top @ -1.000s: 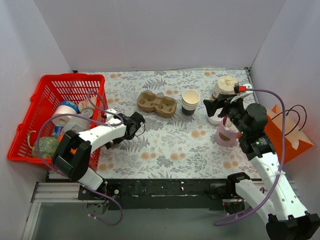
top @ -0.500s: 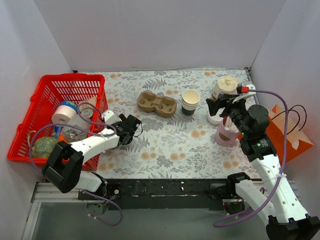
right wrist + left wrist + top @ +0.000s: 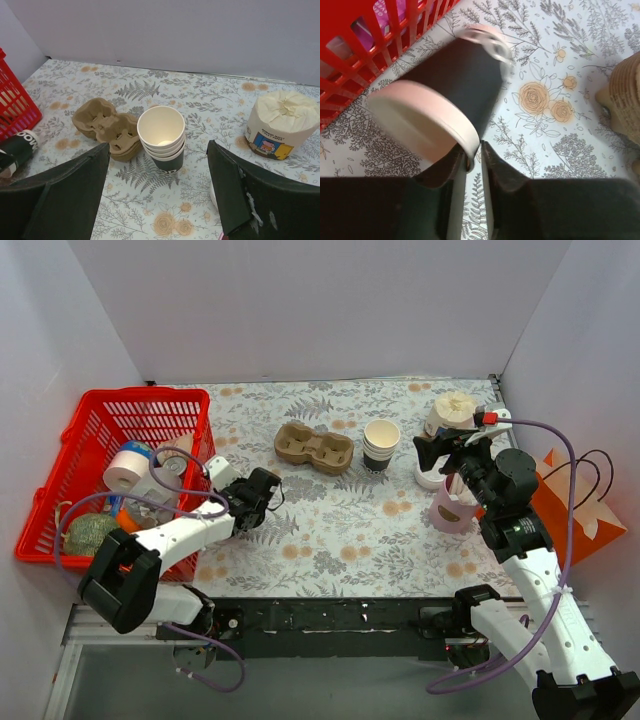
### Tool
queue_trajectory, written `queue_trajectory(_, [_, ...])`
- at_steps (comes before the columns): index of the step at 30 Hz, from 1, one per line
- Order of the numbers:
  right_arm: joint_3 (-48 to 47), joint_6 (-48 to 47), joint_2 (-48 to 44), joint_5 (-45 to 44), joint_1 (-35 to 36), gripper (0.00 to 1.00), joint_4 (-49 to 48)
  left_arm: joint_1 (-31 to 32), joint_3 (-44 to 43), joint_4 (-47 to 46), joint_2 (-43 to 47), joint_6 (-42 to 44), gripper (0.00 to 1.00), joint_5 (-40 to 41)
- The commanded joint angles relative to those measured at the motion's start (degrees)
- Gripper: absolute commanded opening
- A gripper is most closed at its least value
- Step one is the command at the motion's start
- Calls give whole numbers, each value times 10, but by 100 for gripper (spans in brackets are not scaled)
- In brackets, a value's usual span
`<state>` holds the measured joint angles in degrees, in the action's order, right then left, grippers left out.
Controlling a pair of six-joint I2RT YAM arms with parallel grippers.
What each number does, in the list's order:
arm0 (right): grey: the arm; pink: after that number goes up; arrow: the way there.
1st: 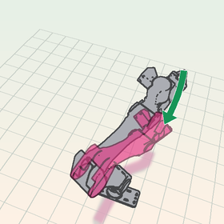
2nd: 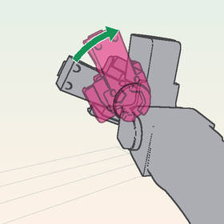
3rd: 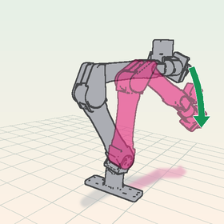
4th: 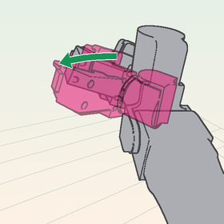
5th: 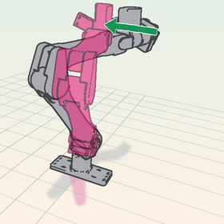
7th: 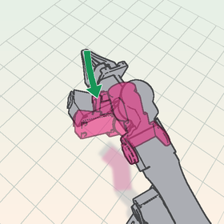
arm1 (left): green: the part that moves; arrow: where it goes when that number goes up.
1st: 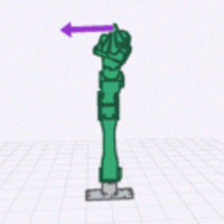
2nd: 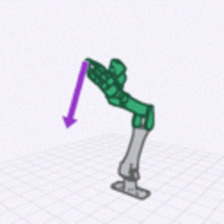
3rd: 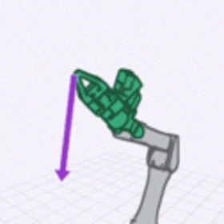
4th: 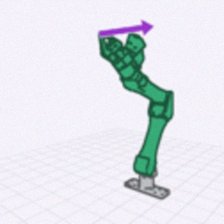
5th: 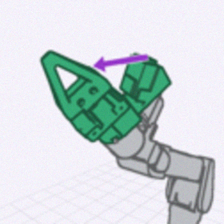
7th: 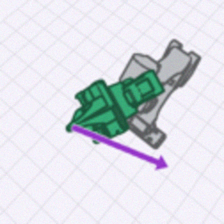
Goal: Pack the takeout coffee
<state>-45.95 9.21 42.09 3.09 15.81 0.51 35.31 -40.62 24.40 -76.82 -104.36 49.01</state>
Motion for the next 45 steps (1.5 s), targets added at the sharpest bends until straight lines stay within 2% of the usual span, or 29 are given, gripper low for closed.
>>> queue_trajectory(1, [-6,6,-3,-1,-2,85,-6,-3,-10,-8,22,22,0,18])
queue_trajectory(3, [-7,8,-3,-1,-2,85,-2,-2,-26,22,21,17,0,3])
queue_trajectory(5, [-6,7,-5,2,-1,85,19,-2,-61,48,22,49,0,-29])
queue_trajectory(7, [-10,7,-8,5,-1,85,50,-3,-100,67,17,126,0,-133])
queue_trajectory(9, [-26,7,-5,10,-1,85,86,-3,-189,161,-20,157,0,-228])
queue_trajectory(10, [-33,8,-5,10,-1,85,106,0,-218,198,-40,164,0,-318])
queue_trajectory(12, [-54,8,-3,10,-2,85,177,33,-280,286,-75,183,0,-365])
queue_trajectory(14, [-68,3,-2,10,-1,85,233,87,-313,333,-84,187,0,-390])
queue_trajectory(17, [-78,3,-2,5,-1,85,258,115,-338,369,-96,194,0,-450])
queue_trajectory(24, [-78,1,11,-19,-1,85,270,164,-369,410,-156,184,0,-440])
queue_trajectory(28, [-80,-2,19,-20,-1,85,275,177,-417,427,-209,198,0,-432])
queue_trajectory(29, [-78,-3,19,-24,-1,86,274,181,-429,434,-225,199,4,-430])
queue_trajectory(30, [-77,-6,18,-27,-1,86,272,181,-437,439,-230,199,14,-429])
queue_trajectory(31, [-76,-7,19,-28,-1,86,271,182,-445,441,-235,202,31,-425])
queue_trajectory(32, [-77,-9,19,-38,-1,86,274,182,-465,448,-239,202,39,-422])
queue_trajectory(38, [-90,-22,28,-38,0,86,271,182,-510,454,-243,213,61,-411])
queue_trajectory(40, [-100,-27,34,-35,0,86,265,182,-539,460,-246,218,73,-405])
queue_trajectory(41, [-100,-29,37,-35,0,87,259,182,-551,465,-245,218,81,-384])
queue_trajectory(42, [-101,-37,47,-17,-1,87,246,182,-573,468,-243,222,93,-372])
queue_trajectory(43, [-109,-39,54,-17,0,87,246,182,-588,470,-238,224,98,-364])
queue_trajectory(45, [-130,-34,88,-26,-1,87,259,182,-614,476,-230,225,98,-346])
